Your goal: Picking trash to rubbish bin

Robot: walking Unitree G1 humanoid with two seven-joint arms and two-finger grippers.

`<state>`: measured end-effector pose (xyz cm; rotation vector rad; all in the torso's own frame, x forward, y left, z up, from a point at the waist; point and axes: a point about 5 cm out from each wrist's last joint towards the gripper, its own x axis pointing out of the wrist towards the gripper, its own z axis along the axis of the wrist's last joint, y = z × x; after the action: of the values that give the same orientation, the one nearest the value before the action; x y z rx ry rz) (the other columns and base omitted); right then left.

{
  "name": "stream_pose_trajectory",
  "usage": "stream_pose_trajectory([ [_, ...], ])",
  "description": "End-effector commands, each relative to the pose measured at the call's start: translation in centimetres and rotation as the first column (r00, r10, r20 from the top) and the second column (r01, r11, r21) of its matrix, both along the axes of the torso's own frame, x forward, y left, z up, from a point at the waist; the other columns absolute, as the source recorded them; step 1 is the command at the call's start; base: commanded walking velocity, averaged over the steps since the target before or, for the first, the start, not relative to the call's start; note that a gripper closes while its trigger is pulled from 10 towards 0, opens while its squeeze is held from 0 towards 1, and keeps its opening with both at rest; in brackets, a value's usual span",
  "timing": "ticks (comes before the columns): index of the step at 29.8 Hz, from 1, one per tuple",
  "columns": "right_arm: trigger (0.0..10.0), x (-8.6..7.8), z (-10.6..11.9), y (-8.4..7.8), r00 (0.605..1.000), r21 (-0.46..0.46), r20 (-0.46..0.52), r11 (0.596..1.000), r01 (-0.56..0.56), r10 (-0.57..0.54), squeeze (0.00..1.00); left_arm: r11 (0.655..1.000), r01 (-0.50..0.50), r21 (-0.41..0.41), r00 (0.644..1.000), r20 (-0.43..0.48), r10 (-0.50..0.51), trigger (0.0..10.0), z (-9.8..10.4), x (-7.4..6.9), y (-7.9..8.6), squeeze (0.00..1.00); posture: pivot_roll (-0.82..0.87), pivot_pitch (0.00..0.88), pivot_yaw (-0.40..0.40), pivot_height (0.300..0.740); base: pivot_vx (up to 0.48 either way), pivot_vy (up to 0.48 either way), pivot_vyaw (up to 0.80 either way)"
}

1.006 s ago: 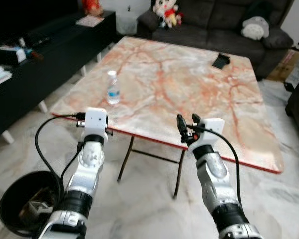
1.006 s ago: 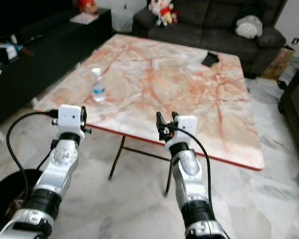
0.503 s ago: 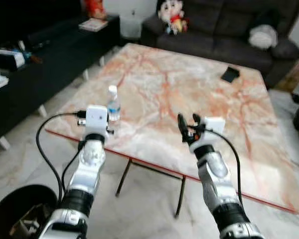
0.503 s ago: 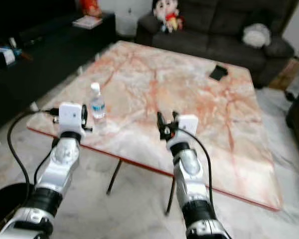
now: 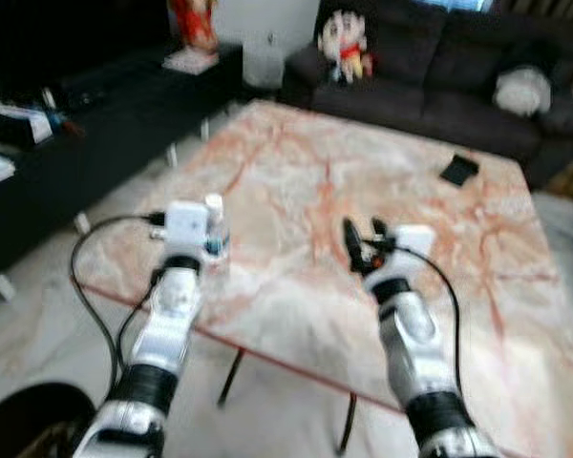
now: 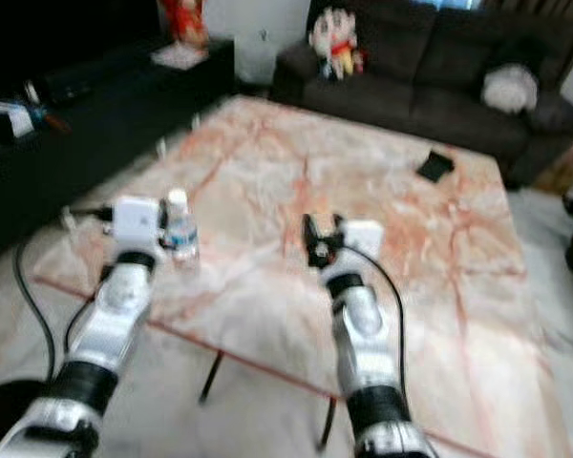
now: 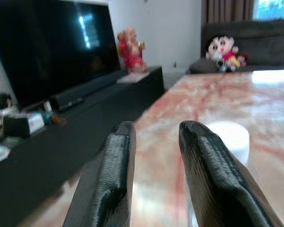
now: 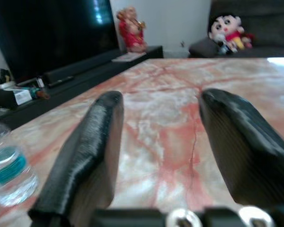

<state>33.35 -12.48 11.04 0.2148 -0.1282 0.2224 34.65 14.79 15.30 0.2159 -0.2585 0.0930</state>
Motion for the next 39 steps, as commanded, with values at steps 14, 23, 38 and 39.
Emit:
stream_pose_trajectory([
  [14,10.0,0.1,0.3,-1.6,0.999,0.008,0.012,0.999,0.051,-0.051,0.0,0.972,0.228,-0.056,0.96,0.181,-0.215,10.0,4.5,-0.4,-4.3,1.0,0.11,0.0,-0.107,0.74,0.0,0.0,0.0],
  [23,10.0,0.1,0.2,-1.6,0.999,0.013,0.009,0.999,0.052,-0.052,0.0,0.982,0.172,-0.075,0.976,0.151,-0.159,10.0,4.5,0.3,-2.6,1.0,0.12,0.0,-0.106,0.74,0.0,0.0,0.0],
  [38,10.0,-0.1,0.1,-1.7,0.999,0.013,0.002,0.999,0.053,-0.053,0.0,0.998,0.035,-0.051,0.999,0.015,-0.034,10.0,3.0,2.2,1.0,1.0,0.11,0.0,-0.108,0.74,0.0,0.0,0.0],
  [39,10.0,-0.1,0.0,-1.7,0.999,0.012,0.001,0.999,0.053,-0.053,0.0,0.999,0.023,-0.045,1.0,0.014,-0.023,10.0,3.0,2.2,1.2,1.0,0.11,0.0,-0.109,0.74,0.0,0.0,0.0],
])
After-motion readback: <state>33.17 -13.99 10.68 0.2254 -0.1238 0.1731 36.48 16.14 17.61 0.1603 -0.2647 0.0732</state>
